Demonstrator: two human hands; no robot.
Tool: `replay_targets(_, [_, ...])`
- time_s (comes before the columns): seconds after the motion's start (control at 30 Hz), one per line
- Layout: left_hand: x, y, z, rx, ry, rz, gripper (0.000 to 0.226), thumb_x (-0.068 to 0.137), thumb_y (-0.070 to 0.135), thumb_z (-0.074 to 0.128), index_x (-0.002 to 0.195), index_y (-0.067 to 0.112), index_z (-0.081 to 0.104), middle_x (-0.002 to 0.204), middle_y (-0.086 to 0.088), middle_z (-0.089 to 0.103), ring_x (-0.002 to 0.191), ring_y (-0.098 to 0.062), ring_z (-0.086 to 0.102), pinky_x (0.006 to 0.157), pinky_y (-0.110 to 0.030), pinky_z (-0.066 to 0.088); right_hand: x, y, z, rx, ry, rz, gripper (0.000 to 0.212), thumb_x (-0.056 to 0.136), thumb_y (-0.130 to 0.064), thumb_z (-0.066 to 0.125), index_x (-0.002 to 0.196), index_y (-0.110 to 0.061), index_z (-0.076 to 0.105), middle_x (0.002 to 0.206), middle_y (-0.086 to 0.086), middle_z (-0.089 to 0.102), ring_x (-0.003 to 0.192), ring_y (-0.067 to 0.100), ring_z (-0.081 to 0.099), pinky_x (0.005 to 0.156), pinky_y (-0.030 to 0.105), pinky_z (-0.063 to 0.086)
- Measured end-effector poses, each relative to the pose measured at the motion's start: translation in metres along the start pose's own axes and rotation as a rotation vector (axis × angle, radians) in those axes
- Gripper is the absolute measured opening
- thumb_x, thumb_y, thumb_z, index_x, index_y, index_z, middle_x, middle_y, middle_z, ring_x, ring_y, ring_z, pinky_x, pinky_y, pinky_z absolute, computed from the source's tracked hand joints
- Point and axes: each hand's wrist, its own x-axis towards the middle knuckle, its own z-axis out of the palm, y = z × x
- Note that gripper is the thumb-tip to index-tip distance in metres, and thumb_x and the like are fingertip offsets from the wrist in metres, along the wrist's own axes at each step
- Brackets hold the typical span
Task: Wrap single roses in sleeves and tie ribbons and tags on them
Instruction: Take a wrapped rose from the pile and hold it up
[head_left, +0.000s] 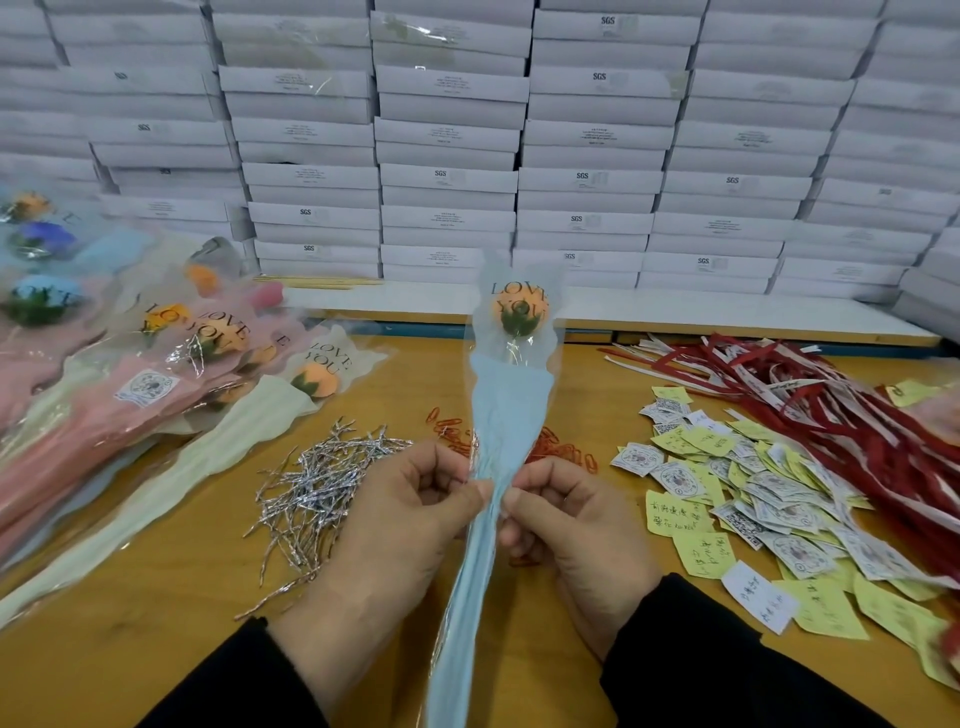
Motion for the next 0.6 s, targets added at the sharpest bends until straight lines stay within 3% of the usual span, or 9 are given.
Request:
replay_targets(0.13, [0.000,-0.002,-0.001,0.016,0.012,0.017,0.020,0.076,-0.011,0.064,0.064,0.004,0.058,0.054,0.001,0.055,0.048,-0.005,0.051,0.048,-0.014,0.044,-0.001,-0.001,0.001,0.051,-0.009,-0.011,0.014,0.086,-0.001,0.056,0.073,-0.003,0.060,0.053,0.007,0.060,0.044,0.011,0.055,0.046,0.018,0.045])
replay_targets(0.27, [-0.001,-0.006,0.000,0.020,0.019,0.005,0.020,0.076,-0.010,0.065,0.064,0.005,0.059,0.051,0.004,0.055,0.046,-0.003,0.051,0.046,-0.012,0.040,-0.002,0.000,-0.001,-0.003,-0.001,-0.028,0.009,0.084,0.004,0.058,0.077,0.000,0.060,0.050,0.008,0.060,0.043,0.010,0.054,0.046,0.018,0.046])
replay_targets(0.43, [-0.003,-0.011,0.002,-0.018,0.050,-0.021,0.011,0.074,-0.007,0.068,0.068,0.001,0.062,0.063,-0.012,0.058,0.057,-0.016,0.054,0.051,-0.016,0.046,0.000,0.001,-0.002,0.012,0.012,-0.022,0.013,0.083,0.008,0.058,0.073,0.000,0.059,0.049,0.008,0.059,0.041,0.010,0.054,0.044,0.018,0.047])
replay_targets(0.6, [-0.003,-0.011,0.005,-0.073,0.061,-0.065,0.024,0.071,-0.008,0.070,0.056,0.010,0.065,0.058,-0.010,0.057,0.052,-0.012,0.054,0.049,-0.016,0.047,0.001,0.002,-0.004,0.017,0.013,-0.011,0.014,0.081,0.007,0.059,0.070,-0.001,0.059,0.047,0.008,0.058,0.039,0.011,0.053,0.043,0.019,0.046])
